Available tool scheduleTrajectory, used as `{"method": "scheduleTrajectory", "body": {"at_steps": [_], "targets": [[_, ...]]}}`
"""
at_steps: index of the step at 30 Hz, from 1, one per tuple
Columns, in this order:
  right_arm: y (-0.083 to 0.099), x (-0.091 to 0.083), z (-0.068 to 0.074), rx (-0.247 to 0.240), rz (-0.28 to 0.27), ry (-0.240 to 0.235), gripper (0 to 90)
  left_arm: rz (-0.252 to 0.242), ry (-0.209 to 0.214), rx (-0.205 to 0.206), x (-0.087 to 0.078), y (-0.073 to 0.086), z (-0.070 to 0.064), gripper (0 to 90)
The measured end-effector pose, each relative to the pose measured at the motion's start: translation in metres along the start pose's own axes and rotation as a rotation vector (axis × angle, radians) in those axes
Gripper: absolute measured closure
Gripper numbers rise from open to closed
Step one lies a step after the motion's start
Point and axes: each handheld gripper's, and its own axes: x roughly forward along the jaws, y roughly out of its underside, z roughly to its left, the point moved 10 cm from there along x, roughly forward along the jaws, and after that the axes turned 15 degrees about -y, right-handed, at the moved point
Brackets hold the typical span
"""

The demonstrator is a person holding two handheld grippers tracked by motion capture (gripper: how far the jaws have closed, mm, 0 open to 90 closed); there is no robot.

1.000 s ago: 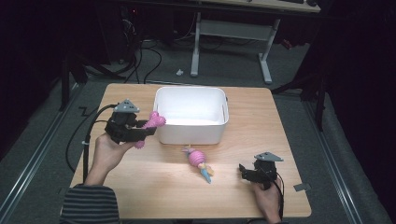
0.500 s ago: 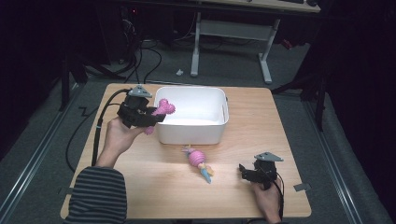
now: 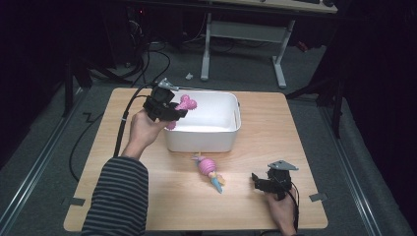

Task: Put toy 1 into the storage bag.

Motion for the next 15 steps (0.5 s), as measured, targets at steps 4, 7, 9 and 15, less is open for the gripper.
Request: {"method": "scheduleTrajectory", "body": {"at_steps": [4, 7, 9, 15], "targets": [[0.0, 0.0, 0.0, 0.0, 0.0, 0.0, 17.3, 0.009, -0.001, -0.004, 0.012, -0.002, -0.002, 59.2], [0.0, 0.0, 0.0, 0.0, 0.0, 0.0, 17.3, 0.022, -0.006, -0.007, 0.022, 0.0, -0.003, 59.1], [0.0, 0.0, 0.0, 0.0, 0.0, 0.0, 17.3, 0.033, -0.008, -0.003, 0.028, 0.001, -0.004, 59.1], [0.0, 0.0, 0.0, 0.0, 0.0, 0.0, 17.3, 0.06, -0.015, 0.006, 0.044, 0.003, -0.007, 58.9]]}}
